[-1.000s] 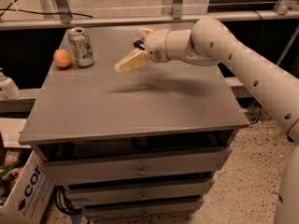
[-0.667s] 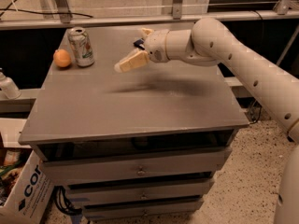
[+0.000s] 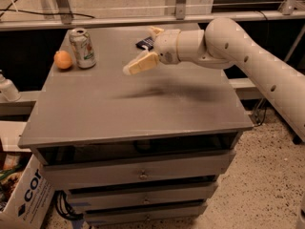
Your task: Move 7up can near orange
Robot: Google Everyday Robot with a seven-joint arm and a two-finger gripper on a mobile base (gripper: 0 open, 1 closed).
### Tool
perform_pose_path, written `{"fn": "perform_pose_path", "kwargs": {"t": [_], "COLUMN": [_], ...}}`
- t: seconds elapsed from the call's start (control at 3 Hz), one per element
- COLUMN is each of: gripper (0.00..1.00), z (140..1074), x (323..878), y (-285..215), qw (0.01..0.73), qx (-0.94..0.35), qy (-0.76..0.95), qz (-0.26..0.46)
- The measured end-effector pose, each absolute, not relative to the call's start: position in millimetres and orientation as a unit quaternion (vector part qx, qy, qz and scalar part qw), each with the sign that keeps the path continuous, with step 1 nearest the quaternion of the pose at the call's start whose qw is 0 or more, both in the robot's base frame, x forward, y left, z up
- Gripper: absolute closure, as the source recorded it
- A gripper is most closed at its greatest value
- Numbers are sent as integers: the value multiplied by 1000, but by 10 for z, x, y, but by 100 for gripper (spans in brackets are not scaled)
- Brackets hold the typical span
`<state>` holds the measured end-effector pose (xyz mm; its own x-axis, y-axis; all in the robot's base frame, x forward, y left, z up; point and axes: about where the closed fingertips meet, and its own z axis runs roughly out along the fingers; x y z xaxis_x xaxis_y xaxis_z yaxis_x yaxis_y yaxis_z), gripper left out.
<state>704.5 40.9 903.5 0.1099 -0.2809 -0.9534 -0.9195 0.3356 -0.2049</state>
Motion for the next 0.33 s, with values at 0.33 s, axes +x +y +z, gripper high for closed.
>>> {"fn": "perform_pose_path", "kwargs": {"t": [0.33], "gripper": [0], "z": [9167], "x": [6973], "y": [131], "qw": [556], "qx": [-498], "qy": [609], "qz": [266]}}
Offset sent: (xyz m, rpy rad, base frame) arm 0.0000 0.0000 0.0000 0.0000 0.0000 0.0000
